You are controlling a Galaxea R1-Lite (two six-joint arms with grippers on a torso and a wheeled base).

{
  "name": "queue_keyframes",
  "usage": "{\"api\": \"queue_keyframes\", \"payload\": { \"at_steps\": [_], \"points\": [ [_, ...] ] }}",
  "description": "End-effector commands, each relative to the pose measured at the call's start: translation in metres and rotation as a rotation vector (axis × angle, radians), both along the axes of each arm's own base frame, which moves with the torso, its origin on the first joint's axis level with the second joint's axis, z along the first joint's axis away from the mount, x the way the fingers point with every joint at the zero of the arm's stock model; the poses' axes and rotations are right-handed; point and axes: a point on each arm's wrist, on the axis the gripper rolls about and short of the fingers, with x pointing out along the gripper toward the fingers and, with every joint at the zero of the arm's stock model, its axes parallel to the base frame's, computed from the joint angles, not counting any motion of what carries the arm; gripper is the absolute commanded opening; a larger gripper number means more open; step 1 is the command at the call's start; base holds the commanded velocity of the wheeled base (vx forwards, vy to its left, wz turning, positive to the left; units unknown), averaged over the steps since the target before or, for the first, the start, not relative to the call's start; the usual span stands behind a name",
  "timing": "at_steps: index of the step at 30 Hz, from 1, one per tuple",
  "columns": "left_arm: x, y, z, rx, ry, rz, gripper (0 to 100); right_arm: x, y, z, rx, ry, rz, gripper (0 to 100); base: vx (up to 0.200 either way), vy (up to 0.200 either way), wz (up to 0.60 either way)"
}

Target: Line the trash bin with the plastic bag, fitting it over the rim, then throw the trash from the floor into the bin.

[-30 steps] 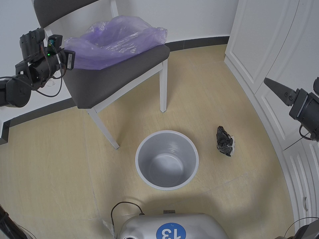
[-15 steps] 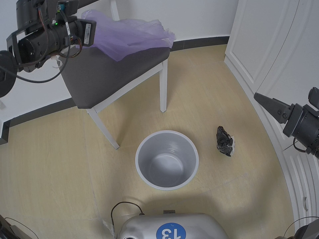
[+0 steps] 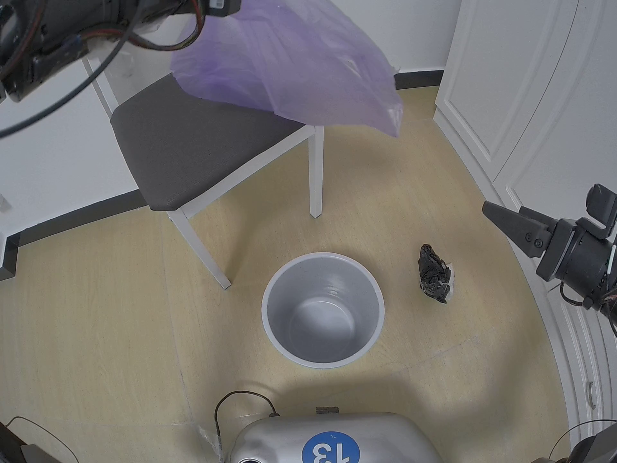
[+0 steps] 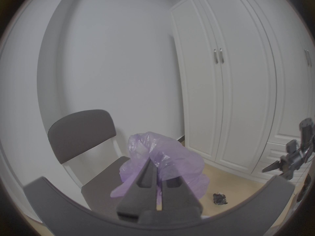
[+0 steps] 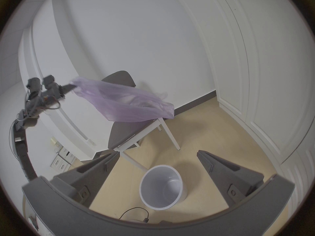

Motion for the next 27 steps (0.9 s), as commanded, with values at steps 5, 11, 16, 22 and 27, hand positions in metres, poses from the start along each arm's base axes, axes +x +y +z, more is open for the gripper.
{"api": "queue_keyframes", "payload": {
  "at_steps": [5,11,16,22,27],
  "points": [
    [-0.023,-0.004,0.010,-0.029,-0.026,-0.075,0,0.017,-0.018,-0.002,-0.005,0.014,-0.089,100,0.000,0.000,0.00],
    [-0.022,-0.007,0.005,-0.019,-0.017,-0.077,0,0.017,-0.036,0.009,0.015,-0.029,-0.129,100,0.000,0.000,0.00],
    [-0.026,-0.014,0.005,-0.017,-0.014,-0.103,0,0.007,-0.045,0.016,0.029,-0.064,-0.091,100,0.000,0.000,0.00],
    [-0.026,-0.015,0.004,-0.019,-0.012,-0.098,0,0.012,-0.040,0.004,0.010,-0.012,-0.059,100,0.000,0.000,0.00],
    [-0.032,-0.018,0.005,-0.025,-0.006,-0.099,0,0.013,-0.016,-0.016,-0.025,0.068,0.044,100,0.000,0.000,0.00]
  ]
}}
